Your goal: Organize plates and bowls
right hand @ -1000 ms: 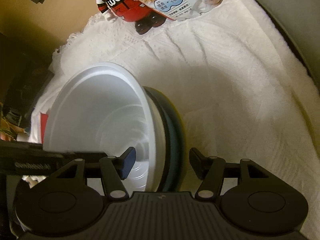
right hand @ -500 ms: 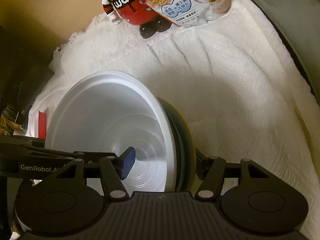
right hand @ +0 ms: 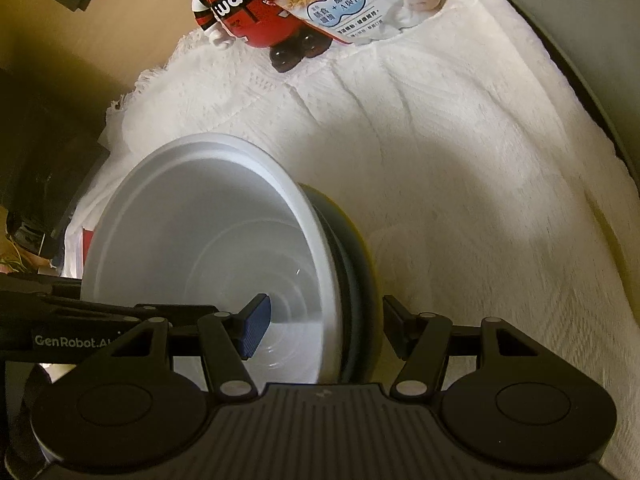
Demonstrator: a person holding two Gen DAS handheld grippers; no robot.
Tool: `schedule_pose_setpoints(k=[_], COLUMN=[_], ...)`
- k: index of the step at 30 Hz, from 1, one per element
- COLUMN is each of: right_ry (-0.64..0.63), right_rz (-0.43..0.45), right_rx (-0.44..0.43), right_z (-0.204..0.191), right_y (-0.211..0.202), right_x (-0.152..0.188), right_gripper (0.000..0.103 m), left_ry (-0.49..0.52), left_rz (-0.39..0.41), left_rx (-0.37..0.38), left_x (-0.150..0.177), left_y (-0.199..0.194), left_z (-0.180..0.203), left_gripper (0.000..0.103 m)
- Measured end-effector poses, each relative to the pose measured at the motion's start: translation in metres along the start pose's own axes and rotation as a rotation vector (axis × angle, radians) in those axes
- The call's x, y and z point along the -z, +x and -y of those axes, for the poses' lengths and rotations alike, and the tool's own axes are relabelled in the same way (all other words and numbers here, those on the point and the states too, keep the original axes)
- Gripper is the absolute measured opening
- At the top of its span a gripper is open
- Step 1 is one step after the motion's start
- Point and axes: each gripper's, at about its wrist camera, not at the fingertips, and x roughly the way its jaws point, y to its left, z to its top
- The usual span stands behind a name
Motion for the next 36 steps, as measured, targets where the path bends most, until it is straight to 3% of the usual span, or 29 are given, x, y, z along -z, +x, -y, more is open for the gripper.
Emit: schedule_pose_setpoints(k=[5, 10, 13, 17, 22, 26, 36], right_ry=[0.014, 0.034, 0.054, 0.033, 0.024, -0.009, 0.012], right_rz=[-0.007, 0.002, -0.014, -0.017, -0.012, -0.004, -0.013], right_rx=[-0.009, -0.018, -0.052, -0.023, -0.026, 0.009, -0.026], right_z=[0.003, 0.004, 0.004, 0.001, -0.003, -0.013, -0.006], right_y=[0.002, 0.001, 0.003, 0.004, 0.002, 0.003, 0.004], right_x=[0.002, 0.0, -0.003, -0.003, -0.002, -0.003, -0.003], right_gripper=[0.061, 0.061, 0.061, 0.061, 0.064, 0.064, 0.062], left_ry=[0.001, -0.074, -0.076, -0.085, -0.067, -0.073, -0.071], left_rz=[0.016, 0.009, 0.003, 0.004, -0.005, -0.007, -0.002], left_rx=[0.011, 0.099, 0.132, 0.163, 0.175, 0.2, 0.201], left_x=[0.0, -0.007, -0.008, -0.009, -0.006, -0.006, -0.005], left_y=[-0.013, -0.016, -0.015, -0.011, -0.001, 0.001, 0.002], left_z=[-0.002, -0.02, -0.025, -0.029, -0.027, -0.025, -0.024], left_gripper=[0.049, 0.05, 0.053, 0.054, 0.057, 0.069, 0.072])
